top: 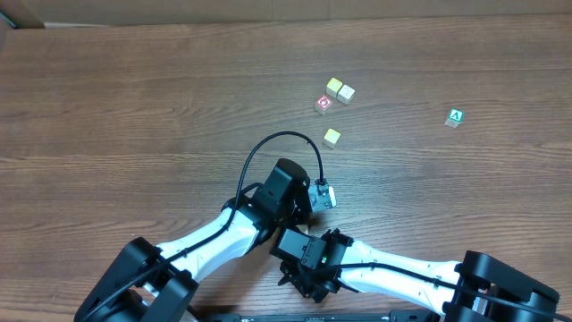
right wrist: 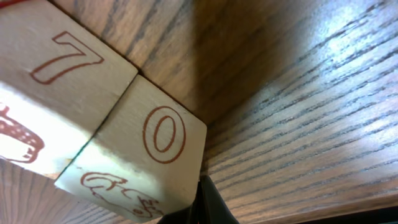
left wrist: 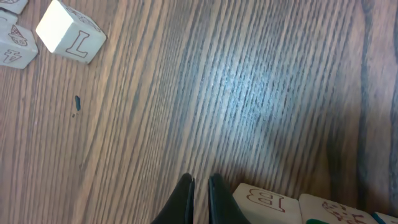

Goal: Flip 5 blocks

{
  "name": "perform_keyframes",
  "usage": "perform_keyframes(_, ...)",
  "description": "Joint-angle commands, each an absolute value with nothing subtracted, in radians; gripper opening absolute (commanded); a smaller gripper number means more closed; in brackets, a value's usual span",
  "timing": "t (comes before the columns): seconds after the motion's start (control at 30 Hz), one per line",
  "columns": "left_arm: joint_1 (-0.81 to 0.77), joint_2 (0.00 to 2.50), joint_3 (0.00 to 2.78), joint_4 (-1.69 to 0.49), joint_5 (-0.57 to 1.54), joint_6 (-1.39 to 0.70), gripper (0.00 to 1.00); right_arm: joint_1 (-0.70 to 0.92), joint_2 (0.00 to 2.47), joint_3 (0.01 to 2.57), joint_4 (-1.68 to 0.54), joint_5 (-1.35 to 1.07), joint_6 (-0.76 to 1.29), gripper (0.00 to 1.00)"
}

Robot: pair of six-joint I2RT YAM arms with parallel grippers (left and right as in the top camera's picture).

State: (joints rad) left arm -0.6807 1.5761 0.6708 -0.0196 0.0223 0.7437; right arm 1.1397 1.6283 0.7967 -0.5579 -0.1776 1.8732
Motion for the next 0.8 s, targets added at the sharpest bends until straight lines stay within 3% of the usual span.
perform_keyframes(0.0,-0.682,1.596,0.652,-0.022,0.041,0.747,0.04,1.132,1.648,0.804,-0.555,-0.113,1.878,0.04)
perform_keyframes(0.77,-0.615,1.596,0.652,0.015,0.044,0.744,0.04,1.132,1.648,0.804,-0.554,-0.114,1.878,0.04)
